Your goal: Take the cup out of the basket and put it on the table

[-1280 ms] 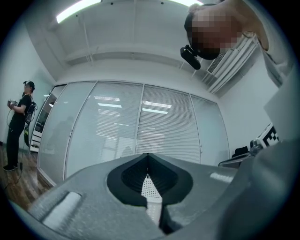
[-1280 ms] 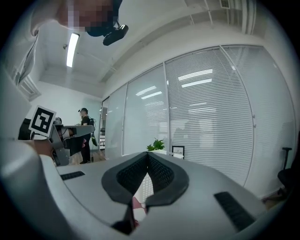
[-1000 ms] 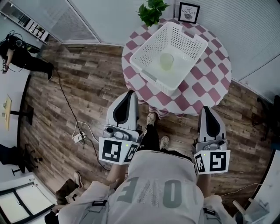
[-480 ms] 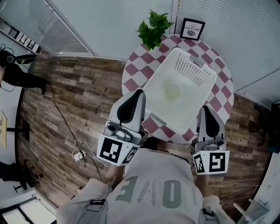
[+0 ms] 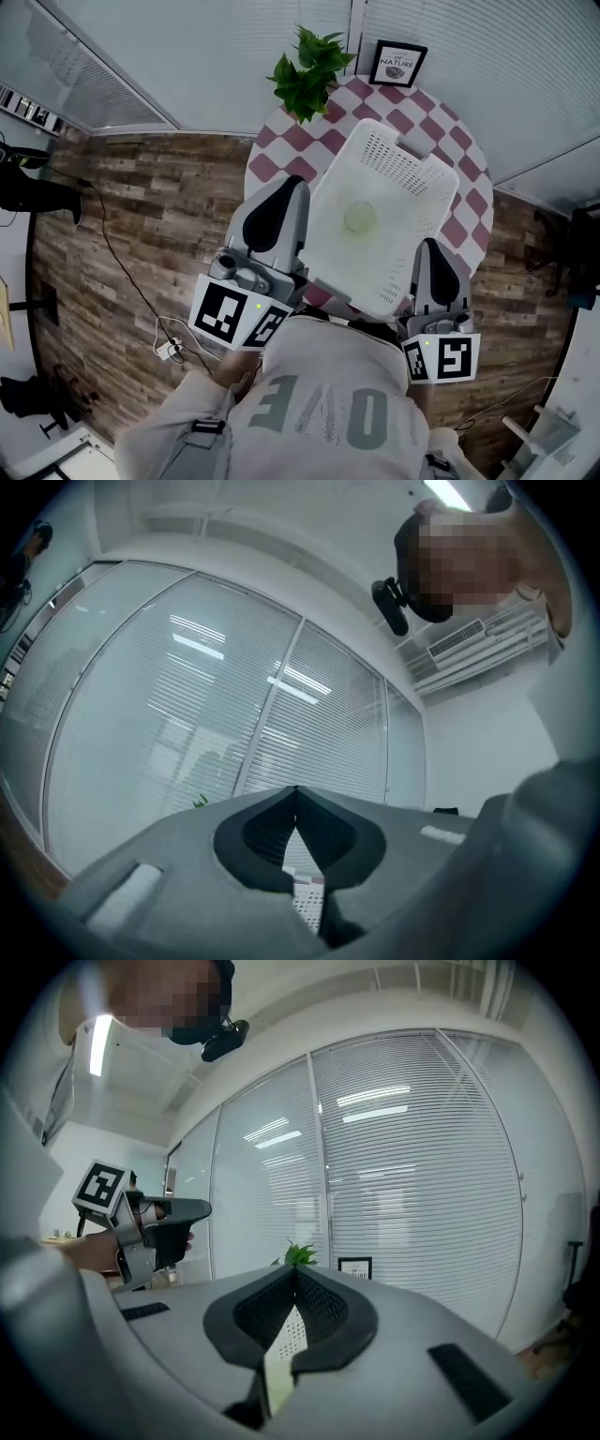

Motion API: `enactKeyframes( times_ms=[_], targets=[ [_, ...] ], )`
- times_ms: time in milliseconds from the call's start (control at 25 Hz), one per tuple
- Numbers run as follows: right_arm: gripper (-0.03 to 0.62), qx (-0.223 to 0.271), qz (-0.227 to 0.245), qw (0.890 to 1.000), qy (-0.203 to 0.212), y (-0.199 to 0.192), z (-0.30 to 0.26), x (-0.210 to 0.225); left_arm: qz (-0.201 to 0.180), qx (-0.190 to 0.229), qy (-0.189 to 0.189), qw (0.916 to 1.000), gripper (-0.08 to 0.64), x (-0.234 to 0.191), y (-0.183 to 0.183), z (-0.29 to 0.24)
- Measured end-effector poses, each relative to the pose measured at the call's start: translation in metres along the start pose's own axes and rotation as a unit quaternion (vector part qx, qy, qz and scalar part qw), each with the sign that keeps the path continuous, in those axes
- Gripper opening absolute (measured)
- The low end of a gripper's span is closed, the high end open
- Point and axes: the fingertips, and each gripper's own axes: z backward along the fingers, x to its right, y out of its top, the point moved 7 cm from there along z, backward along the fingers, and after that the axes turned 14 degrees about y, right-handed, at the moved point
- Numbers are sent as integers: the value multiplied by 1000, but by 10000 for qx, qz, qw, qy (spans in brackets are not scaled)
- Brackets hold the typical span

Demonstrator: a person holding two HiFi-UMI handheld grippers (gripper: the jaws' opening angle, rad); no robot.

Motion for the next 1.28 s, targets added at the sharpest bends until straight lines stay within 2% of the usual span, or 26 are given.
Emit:
enactKeyframes(
  times_ms=[240, 360, 440, 520, 560, 680, 800, 880, 1080, 1200, 1280],
  targets=[
    [9, 61, -2, 9999, 126, -2, 4, 35, -240, -128, 125, 9996, 6, 22, -13, -30],
    [9, 62, -65, 9998, 153, -3, 6, 47, -558, -113, 222, 9981, 11, 35, -13, -39],
    [11, 121, -96, 9997, 174, 0, 5, 55, -707, -296, 159, 9969, 120, 42, -19, -49],
    [9, 149, -117, 9996, 189, 0, 5, 61, -599, -666, 57, 9960, 230, 48, -33, -61],
    [11, 145, -145, 9996, 194, -1, 6, 64, -546, -879, 4, 9946, 259, 50, -42, -66],
    [9, 139, -247, 9993, 224, -6, 9, 66, -659, -1605, -194, 9846, 267, 56, -72, -81],
    [11, 139, -300, 9991, 260, -9, 13, 67, -931, -2345, -427, 9667, 267, 60, -98, -97],
    [11, 125, -355, 9990, 260, -12, 18, 68, -1141, -2832, -566, 9506, 267, 61, -115, -106],
    [11, 115, -496, 9985, 187, -19, 25, 73, -1220, -4229, -752, 8948, 267, 58, -168, -115],
    [11, 163, -568, 9982, 135, -20, 27, 76, -1516, -4747, -609, 8648, 265, 50, -199, -115],
    [11, 177, -596, 9980, 128, -22, 27, 79, -1706, -4958, -533, 8499, 265, 45, -218, -114]
  ],
)
